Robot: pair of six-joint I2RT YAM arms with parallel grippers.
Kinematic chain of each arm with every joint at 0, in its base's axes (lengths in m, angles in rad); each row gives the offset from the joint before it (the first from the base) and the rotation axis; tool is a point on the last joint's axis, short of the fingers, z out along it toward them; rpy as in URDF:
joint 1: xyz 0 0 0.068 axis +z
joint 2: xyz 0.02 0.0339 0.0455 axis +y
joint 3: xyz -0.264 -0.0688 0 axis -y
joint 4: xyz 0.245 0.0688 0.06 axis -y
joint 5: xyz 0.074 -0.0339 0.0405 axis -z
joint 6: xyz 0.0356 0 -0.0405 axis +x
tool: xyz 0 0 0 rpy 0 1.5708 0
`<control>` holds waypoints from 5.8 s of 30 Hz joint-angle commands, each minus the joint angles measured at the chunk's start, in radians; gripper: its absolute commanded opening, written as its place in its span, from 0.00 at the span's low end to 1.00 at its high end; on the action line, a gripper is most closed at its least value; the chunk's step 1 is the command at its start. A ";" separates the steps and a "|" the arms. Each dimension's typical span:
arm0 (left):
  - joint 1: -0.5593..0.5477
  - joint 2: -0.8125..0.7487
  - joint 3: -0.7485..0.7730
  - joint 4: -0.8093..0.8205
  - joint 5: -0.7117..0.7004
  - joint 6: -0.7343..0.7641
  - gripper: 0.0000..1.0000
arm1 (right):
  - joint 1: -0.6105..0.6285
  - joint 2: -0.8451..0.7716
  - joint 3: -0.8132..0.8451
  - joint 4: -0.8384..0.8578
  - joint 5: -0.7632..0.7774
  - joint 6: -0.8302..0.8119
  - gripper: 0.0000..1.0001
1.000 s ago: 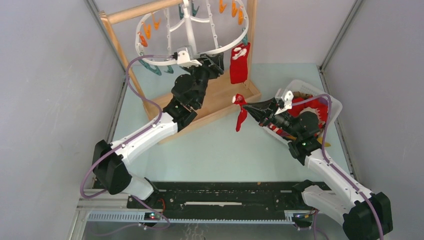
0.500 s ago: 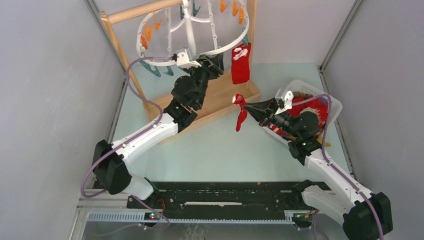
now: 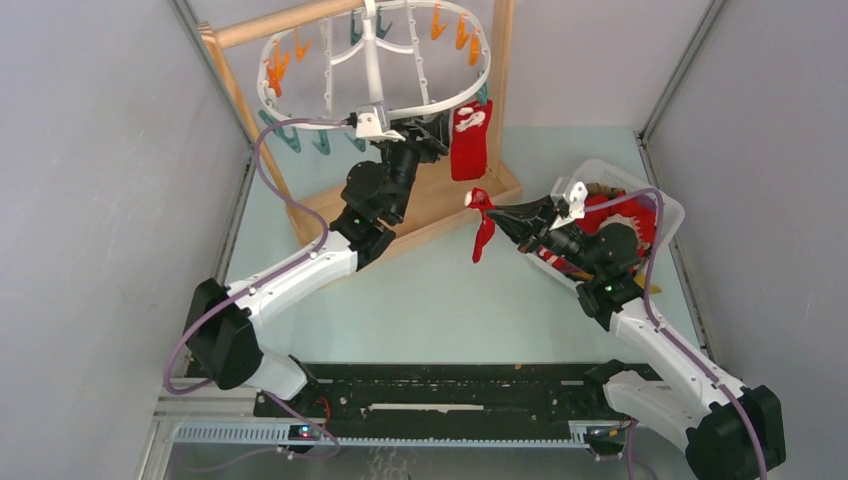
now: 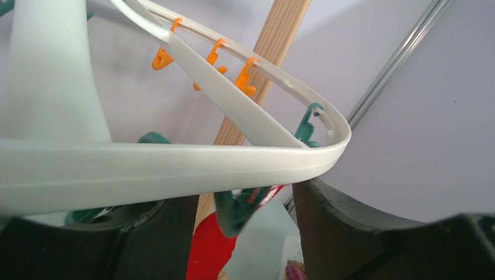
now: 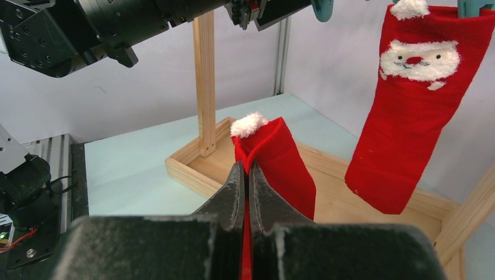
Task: Clip the socks to the hanger
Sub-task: Open the clamp at the hanger, then clamp the sock onto the hanger.
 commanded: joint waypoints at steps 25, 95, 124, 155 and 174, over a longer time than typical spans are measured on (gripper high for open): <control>-0.017 -0.049 0.010 0.013 -0.032 0.036 0.60 | -0.003 -0.022 0.016 0.038 0.007 0.004 0.00; 0.015 -0.132 0.030 -0.098 0.058 -0.071 0.11 | 0.036 0.478 0.499 0.083 0.011 0.210 0.00; 0.014 -0.126 0.073 -0.177 0.060 -0.130 0.10 | 0.050 0.510 0.545 0.088 0.076 0.160 0.00; 0.014 -0.136 0.101 -0.292 0.036 -0.179 0.11 | 0.083 0.513 0.581 0.081 0.085 -0.057 0.00; 0.015 -0.142 0.111 -0.312 0.021 -0.180 0.04 | 0.103 0.490 0.581 0.066 0.089 -0.145 0.00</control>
